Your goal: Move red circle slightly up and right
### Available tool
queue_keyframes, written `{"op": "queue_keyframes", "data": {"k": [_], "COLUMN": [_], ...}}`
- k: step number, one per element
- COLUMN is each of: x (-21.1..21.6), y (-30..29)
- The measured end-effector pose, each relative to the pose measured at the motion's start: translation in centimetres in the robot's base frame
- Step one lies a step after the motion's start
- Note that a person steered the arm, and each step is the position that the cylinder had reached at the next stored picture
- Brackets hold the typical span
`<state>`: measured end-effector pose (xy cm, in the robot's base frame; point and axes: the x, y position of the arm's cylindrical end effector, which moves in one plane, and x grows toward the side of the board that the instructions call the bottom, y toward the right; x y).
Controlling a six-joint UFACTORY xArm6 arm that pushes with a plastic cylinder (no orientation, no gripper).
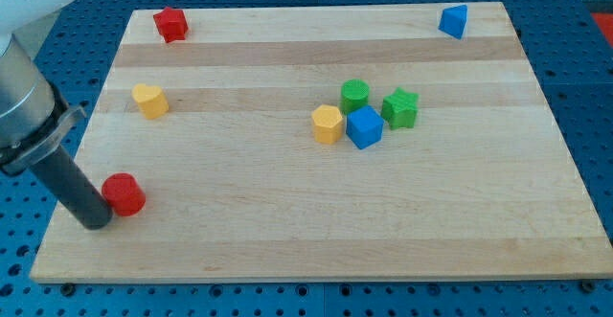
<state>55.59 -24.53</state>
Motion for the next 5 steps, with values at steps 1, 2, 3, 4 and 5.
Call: {"op": "queue_keyframes", "data": {"k": [1,2,3,4,5], "x": [-1.6,-1.9,-2.1,-2.8,-4.0], "y": [0.0,1.1,3.0,5.0,7.1]}}
